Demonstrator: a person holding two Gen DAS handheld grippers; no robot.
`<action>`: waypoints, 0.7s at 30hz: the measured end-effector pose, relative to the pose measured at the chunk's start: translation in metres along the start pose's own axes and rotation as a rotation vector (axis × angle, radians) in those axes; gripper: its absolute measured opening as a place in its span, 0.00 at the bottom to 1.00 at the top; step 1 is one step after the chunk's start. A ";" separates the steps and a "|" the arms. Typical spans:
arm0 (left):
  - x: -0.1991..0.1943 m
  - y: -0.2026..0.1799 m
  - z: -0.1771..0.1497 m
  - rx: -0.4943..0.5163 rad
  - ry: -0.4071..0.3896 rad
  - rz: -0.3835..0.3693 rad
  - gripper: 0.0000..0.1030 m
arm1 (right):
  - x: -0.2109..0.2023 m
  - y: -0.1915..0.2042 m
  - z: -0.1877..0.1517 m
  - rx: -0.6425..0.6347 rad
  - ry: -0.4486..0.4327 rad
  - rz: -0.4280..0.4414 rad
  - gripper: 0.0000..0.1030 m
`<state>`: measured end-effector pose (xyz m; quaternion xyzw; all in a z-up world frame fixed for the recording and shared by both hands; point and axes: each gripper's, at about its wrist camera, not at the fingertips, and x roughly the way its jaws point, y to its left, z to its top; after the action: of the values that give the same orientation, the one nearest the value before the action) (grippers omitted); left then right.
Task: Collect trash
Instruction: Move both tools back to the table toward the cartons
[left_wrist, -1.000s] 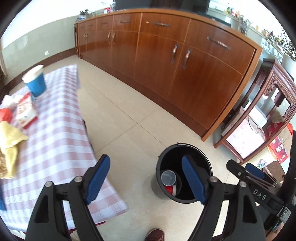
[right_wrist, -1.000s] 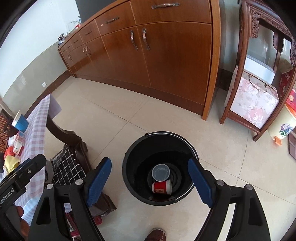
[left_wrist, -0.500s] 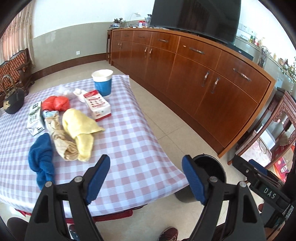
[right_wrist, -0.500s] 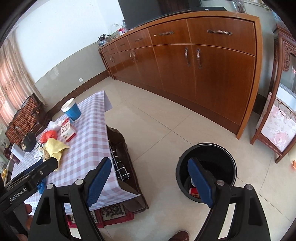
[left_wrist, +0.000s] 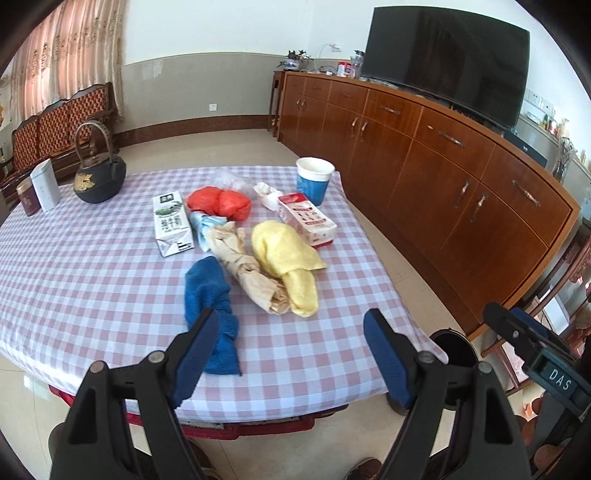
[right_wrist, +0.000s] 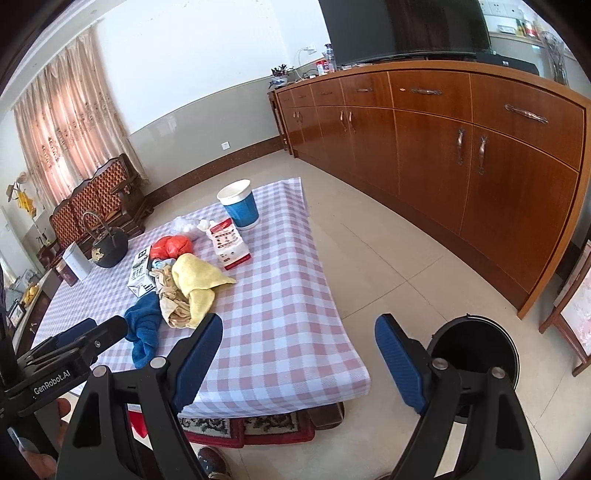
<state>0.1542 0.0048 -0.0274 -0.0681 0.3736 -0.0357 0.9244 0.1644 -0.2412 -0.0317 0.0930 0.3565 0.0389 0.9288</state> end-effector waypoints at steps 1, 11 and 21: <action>-0.001 0.007 0.001 -0.011 -0.004 0.011 0.79 | 0.002 0.006 0.001 -0.008 0.000 0.010 0.84; 0.000 0.052 0.009 -0.080 -0.014 0.075 0.79 | 0.021 0.053 0.016 -0.083 0.011 0.080 0.84; 0.016 0.083 0.023 -0.126 -0.012 0.112 0.79 | 0.053 0.086 0.033 -0.133 0.031 0.114 0.84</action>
<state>0.1829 0.0869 -0.0352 -0.1051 0.3729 0.0402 0.9210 0.2255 -0.1544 -0.0252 0.0505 0.3615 0.1170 0.9236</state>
